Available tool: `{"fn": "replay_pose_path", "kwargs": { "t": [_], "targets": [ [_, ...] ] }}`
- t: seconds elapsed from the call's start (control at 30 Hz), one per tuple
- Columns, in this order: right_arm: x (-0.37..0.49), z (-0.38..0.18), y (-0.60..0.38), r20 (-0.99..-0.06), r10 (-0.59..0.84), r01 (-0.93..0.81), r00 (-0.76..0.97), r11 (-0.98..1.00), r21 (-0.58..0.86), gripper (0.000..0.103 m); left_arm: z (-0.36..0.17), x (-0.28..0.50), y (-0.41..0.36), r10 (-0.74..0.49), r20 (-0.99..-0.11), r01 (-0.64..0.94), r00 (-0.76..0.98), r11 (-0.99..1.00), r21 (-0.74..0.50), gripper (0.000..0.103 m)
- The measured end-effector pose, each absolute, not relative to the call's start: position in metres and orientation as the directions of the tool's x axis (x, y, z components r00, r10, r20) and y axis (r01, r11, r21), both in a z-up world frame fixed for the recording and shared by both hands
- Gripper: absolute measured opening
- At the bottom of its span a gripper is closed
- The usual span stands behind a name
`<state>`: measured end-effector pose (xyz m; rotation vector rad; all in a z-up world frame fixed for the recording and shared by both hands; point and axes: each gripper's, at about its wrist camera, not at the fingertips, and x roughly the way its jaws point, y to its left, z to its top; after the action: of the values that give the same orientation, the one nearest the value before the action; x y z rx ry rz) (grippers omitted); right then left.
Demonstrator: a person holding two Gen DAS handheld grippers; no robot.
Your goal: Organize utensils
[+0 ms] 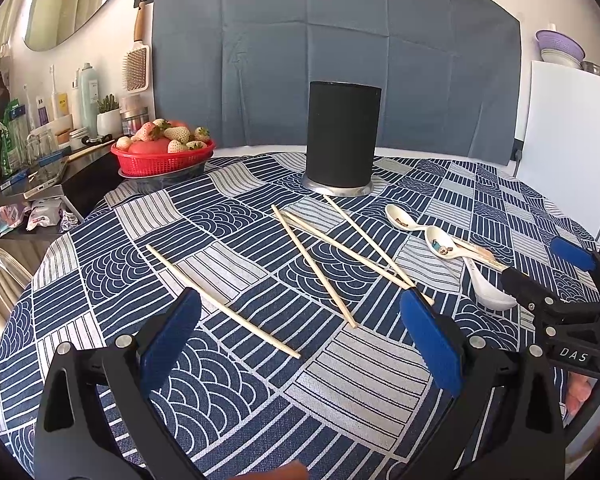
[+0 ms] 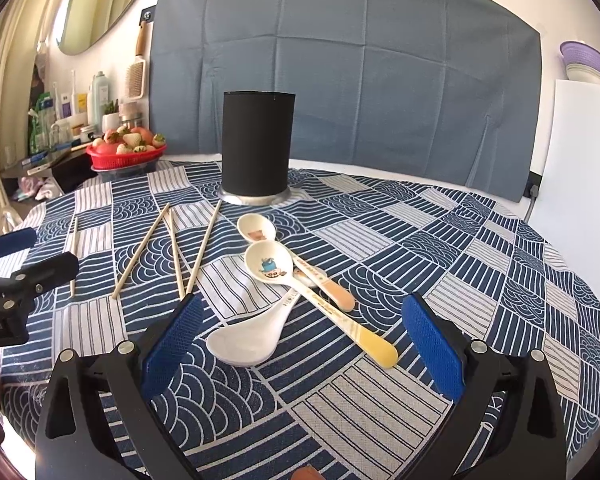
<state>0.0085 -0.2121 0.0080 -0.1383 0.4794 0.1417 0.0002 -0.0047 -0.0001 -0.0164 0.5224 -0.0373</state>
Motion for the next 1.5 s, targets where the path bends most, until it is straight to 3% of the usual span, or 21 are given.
{"fn": "replay_pose_path", "kwargs": {
  "t": [0.5, 0.63, 0.87, 1.27, 1.5],
  "targets": [
    [0.013, 0.007, -0.213, -0.497, 0.122, -0.186, 0.859, 0.979, -0.081, 0.096, 0.004, -0.008, -0.004, -0.045, -0.453, 0.037, 0.89, 0.999, -0.028, 0.097],
    [0.017, 0.005, -0.211, -0.53, 0.146, -0.217, 0.835, 0.973, -0.074, 0.096, 0.003, -0.005, -0.001, -0.076, -0.474, 0.057, 0.877, 0.997, -0.055, 0.097],
    [0.024, 0.002, -0.215, -0.57, 0.181, -0.238, 0.801, 0.971, -0.028, 0.096, 0.003, -0.002, -0.001, -0.015, -0.482, -0.004, 0.876, 0.999, -0.037, 0.097],
    [0.058, 0.014, -0.241, -0.654, 0.301, -0.227, 0.694, 0.954, 0.197, 0.096, 0.006, 0.01, 0.008, 0.038, -0.536, -0.051, 0.844, 0.999, -0.01, 0.097],
    [0.088, 0.042, -0.215, -0.678, 0.29, -0.298, 0.675, 0.948, 0.109, 0.096, 0.014, 0.029, 0.021, 0.044, -0.587, -0.07, 0.808, 0.997, -0.021, 0.097]
  ]
}}
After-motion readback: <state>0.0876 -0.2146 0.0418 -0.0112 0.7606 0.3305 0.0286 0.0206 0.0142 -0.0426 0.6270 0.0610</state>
